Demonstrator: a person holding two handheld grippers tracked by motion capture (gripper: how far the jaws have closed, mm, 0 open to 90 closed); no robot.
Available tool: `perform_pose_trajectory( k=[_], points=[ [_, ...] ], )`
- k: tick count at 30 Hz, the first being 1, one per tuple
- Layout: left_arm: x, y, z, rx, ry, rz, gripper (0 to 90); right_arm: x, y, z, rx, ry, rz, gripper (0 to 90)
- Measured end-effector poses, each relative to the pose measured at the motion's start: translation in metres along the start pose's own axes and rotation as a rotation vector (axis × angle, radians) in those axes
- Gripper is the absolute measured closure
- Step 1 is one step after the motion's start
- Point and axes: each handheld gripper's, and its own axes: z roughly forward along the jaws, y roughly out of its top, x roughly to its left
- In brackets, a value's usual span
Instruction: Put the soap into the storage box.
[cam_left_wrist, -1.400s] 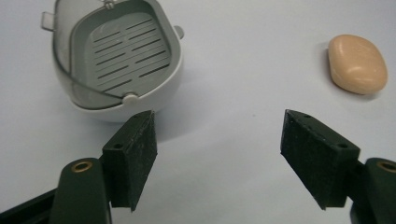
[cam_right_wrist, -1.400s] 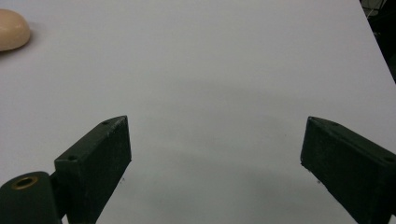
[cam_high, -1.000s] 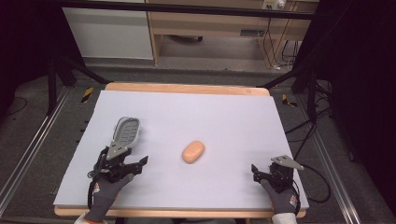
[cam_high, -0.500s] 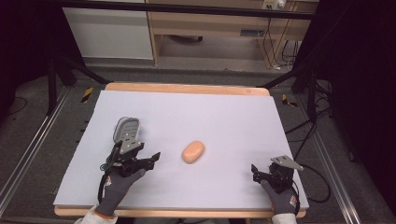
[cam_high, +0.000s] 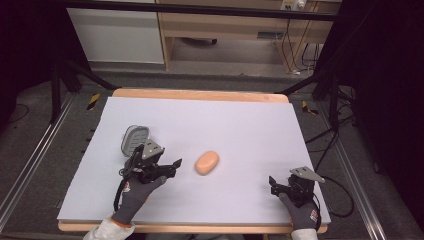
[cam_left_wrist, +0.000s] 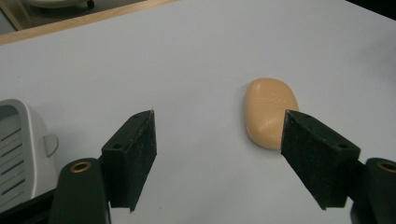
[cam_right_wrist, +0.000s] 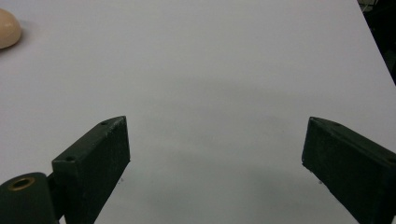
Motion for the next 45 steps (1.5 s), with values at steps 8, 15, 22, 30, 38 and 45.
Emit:
perform_pose_trajectory(
  k=[8, 15, 22, 30, 38, 45],
  points=[
    [-0.011, 0.012, 0.013, 0.01, -0.017, 0.025, 25.9, 0.001, 0.001, 0.0, -0.003, -0.005, -0.005, 8.1],
    [-0.024, 0.023, 0.026, 0.044, -0.038, 0.064, 25.6, 0.001, 0.001, 0.0, -0.001, -0.002, -0.006, 8.4],
    [-0.029, 0.028, 0.035, 0.051, -0.047, 0.076, 25.6, 0.002, 0.001, 0.0, -0.001, -0.001, -0.009, 8.6],
    [-0.034, 0.03, 0.051, 0.086, -0.059, 0.081, 25.8, 0.002, 0.001, 0.001, 0.004, 0.001, -0.004, 8.9],
    [-0.04, 0.029, 0.064, 0.11, -0.054, 0.083, 26.4, 0.003, 0.001, 0.001, 0.01, 0.008, -0.005, 9.4],
    [-0.045, 0.028, 0.076, 0.131, -0.065, 0.093, 26.6, 0.002, 0.001, 0.002, 0.013, 0.009, -0.002, 9.4]
  ],
)
